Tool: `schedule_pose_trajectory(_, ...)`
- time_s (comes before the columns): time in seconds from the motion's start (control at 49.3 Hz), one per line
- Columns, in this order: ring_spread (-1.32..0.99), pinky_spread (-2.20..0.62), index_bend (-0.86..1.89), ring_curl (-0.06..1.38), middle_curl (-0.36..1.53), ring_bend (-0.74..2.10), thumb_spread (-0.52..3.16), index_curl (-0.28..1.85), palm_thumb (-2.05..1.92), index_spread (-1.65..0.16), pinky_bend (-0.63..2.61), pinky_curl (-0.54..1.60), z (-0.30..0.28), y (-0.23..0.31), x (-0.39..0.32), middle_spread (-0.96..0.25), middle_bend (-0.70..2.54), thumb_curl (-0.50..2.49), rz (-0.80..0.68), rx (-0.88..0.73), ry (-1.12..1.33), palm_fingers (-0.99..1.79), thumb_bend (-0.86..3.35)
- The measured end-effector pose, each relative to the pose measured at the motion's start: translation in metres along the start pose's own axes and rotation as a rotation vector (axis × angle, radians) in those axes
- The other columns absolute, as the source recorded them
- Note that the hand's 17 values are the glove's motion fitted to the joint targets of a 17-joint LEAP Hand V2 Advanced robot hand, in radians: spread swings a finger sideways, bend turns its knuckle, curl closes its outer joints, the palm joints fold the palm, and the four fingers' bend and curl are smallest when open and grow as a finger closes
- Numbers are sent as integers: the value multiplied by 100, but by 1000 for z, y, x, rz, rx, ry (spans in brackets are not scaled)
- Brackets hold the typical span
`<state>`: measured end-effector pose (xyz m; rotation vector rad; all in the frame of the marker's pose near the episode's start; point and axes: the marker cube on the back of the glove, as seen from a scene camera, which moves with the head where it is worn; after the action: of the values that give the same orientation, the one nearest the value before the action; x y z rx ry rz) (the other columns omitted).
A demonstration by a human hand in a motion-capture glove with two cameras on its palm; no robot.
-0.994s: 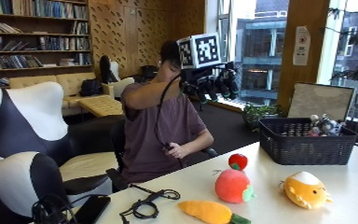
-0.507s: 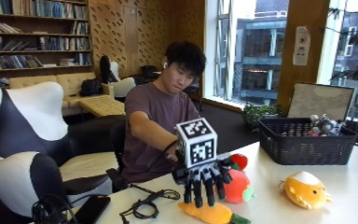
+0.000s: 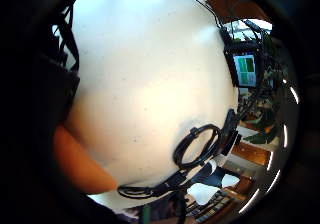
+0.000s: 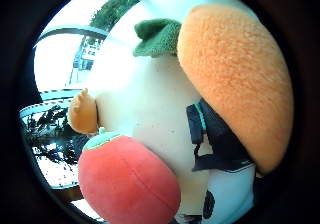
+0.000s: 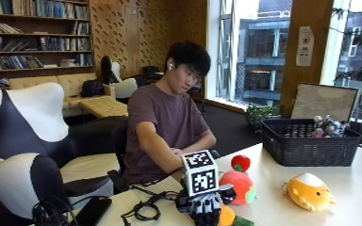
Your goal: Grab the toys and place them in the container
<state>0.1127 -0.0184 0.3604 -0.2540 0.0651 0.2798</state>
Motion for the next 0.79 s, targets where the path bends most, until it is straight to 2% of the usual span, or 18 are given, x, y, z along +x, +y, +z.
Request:
schedule_pose_trajectory(0.081, -32, -32, 17, 44, 48, 126, 143, 17, 41, -17, 116, 42, -17, -2, -1, -15, 67, 37, 21, -16, -75, 90, 19)
schedule_pose_trajectory(0.101, -33, -33, 14, 44, 47, 126, 146, 16, 26, -16, 113, 41, -25, -2, -2, -15, 64, 32, 20, -9, -85, 78, 12)
schedule_pose_trajectory(0.142, -35, -35, 27, 46, 52, 126, 133, 20, 50, -19, 113, 43, -46, -2, -6, -18, 74, 43, 8, 17, -103, 96, 21)
schedule_pose_trajectory(0.325, -39, -38, 62, 53, 66, 134, 107, 32, 61, -26, 106, 45, -163, 19, -50, -25, 97, 56, -162, 125, -150, 117, 21)
schedule_pose_trajectory(0.426, -40, -40, 83, 56, 73, 138, 94, 41, 60, -28, 103, 47, -239, 46, -104, -26, 110, 62, -261, 224, -174, 118, 18)
schedule_pose_trajectory(0.527, -40, -40, 96, 60, 78, 143, 83, 49, 61, -28, 102, 48, -288, 81, -164, -26, 118, 68, -401, 305, -170, 115, 17)
schedule_pose_trajectory(0.649, -40, -41, 104, 63, 82, 147, 71, 57, 61, -28, 105, 50, -315, 126, -231, -25, 122, 74, -538, 337, -162, 110, 16)
schedule_pose_trajectory(0.791, -39, -42, 108, 66, 85, 149, 60, 64, 61, -27, 107, 53, -320, 207, -353, -24, 126, 81, -762, 348, -140, 106, 15)
